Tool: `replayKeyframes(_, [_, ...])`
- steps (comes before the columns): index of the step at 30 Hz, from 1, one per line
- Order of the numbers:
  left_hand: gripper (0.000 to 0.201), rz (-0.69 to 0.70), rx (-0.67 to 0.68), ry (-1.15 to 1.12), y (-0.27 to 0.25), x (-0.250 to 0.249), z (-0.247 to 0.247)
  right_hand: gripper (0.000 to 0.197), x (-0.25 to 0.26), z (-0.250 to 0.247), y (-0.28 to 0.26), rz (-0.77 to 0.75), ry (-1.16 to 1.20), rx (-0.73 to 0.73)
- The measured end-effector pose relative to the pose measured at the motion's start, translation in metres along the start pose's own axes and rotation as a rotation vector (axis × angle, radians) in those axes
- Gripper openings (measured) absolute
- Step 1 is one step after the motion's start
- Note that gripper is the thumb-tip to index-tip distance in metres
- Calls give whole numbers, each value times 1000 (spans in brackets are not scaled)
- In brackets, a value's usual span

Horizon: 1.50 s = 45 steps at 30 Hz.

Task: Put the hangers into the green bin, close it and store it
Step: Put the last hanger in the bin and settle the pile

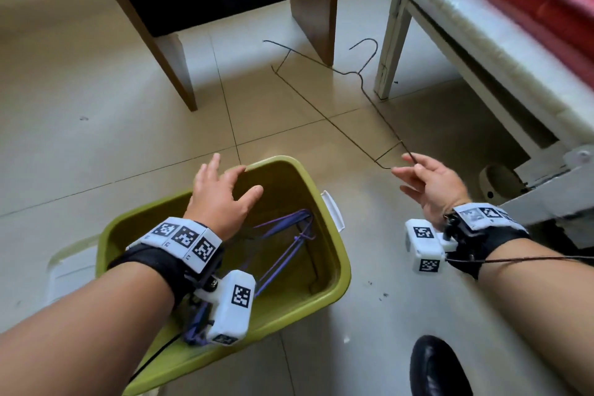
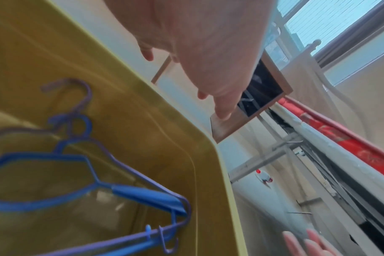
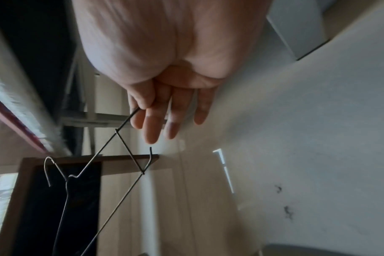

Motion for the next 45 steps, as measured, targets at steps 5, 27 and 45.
replayKeyframes(5, [60, -49, -49, 25, -26, 19, -52, 34, 58, 5, -45, -107, 150, 95])
replayKeyframes(27, [49, -395, 3, -230, -83, 114, -128, 39, 78, 130, -111, -48, -956, 389])
replayKeyframes(45, [50, -565, -11, -573, -89, 164, -92, 34, 5, 196, -83, 17, -1195, 318])
Point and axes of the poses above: each hand's wrist, its own y-axis towards the middle knuckle, its own z-axis out of the palm, x = y × z, the point moved 2 cm from there along y, towards the middle knuckle, and after that the axes turned 13 degrees about -y, right-handed, at the moved point
